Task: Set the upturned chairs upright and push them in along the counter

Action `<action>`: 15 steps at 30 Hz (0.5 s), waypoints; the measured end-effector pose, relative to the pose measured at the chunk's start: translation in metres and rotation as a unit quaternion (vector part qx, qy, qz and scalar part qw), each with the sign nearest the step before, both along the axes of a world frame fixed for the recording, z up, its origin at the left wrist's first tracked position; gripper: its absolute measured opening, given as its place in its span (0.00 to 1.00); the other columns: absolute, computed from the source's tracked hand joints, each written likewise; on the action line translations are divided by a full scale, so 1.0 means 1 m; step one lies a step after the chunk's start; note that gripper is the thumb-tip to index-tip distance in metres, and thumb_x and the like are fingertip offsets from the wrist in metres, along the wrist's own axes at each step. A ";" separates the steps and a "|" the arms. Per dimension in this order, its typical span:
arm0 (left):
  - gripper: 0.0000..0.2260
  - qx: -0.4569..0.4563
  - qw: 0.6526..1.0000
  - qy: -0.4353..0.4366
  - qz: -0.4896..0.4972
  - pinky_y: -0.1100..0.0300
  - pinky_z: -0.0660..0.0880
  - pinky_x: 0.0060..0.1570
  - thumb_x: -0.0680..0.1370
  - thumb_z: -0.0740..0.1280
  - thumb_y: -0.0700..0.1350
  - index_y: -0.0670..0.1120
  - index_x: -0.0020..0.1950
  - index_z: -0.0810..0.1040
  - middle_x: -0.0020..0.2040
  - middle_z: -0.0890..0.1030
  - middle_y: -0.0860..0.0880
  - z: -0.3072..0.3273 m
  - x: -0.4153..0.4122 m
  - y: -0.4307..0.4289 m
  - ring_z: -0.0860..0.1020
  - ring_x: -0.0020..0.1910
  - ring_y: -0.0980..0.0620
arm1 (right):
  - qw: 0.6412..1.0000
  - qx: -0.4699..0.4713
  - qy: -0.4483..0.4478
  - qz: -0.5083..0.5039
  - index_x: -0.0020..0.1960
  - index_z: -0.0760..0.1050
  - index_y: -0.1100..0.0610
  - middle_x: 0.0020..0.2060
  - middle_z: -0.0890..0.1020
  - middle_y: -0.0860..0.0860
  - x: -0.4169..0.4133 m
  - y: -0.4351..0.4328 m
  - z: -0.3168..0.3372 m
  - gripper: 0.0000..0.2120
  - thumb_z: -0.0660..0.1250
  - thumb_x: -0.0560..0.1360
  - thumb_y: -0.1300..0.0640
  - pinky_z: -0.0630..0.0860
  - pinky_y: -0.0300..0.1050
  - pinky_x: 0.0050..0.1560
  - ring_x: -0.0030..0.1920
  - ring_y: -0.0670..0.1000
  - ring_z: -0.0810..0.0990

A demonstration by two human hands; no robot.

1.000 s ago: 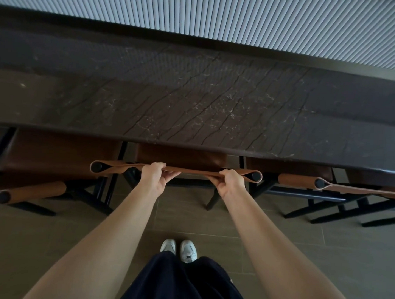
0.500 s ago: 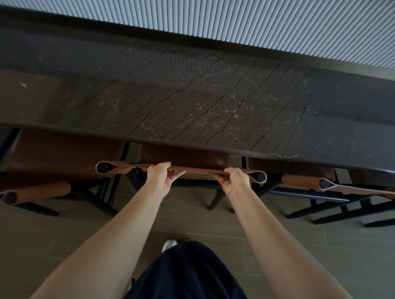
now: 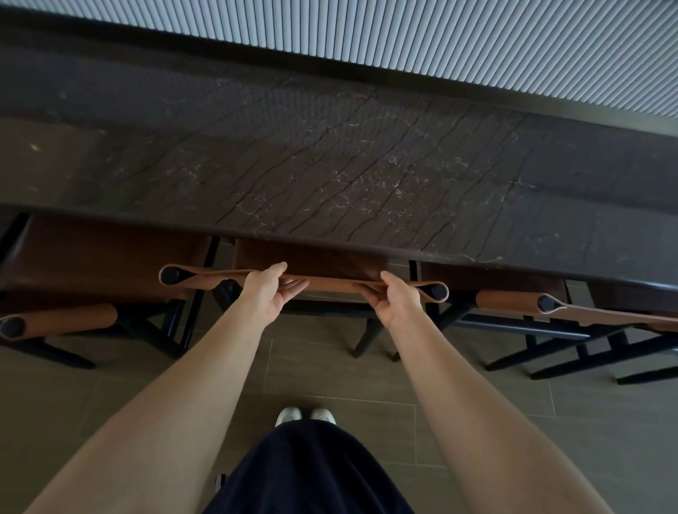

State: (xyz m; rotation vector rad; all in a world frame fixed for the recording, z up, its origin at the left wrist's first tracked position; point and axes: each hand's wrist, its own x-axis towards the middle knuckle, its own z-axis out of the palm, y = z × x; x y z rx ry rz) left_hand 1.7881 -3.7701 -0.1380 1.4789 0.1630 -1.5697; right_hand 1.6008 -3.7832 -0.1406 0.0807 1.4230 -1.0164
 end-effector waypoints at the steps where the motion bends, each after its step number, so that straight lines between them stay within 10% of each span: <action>1: 0.12 -0.002 1.000 -0.001 -0.009 0.44 0.79 0.54 0.80 0.63 0.36 0.39 0.63 0.70 0.60 0.74 0.36 0.000 0.000 0.002 0.79 0.52 0.41 | 1.000 -0.004 0.002 0.010 0.65 0.69 0.66 0.55 0.78 0.63 -0.001 0.002 0.001 0.15 0.63 0.80 0.66 0.83 0.59 0.41 0.45 0.60 0.81; 15: 0.13 -0.042 0.999 -0.029 0.012 0.45 0.78 0.57 0.80 0.65 0.41 0.43 0.64 0.70 0.60 0.76 0.37 0.014 -0.001 0.034 0.79 0.57 0.41 | 0.994 -0.021 0.011 0.111 0.63 0.70 0.59 0.54 0.82 0.62 -0.020 0.025 0.017 0.12 0.62 0.81 0.56 0.80 0.52 0.51 0.52 0.58 0.83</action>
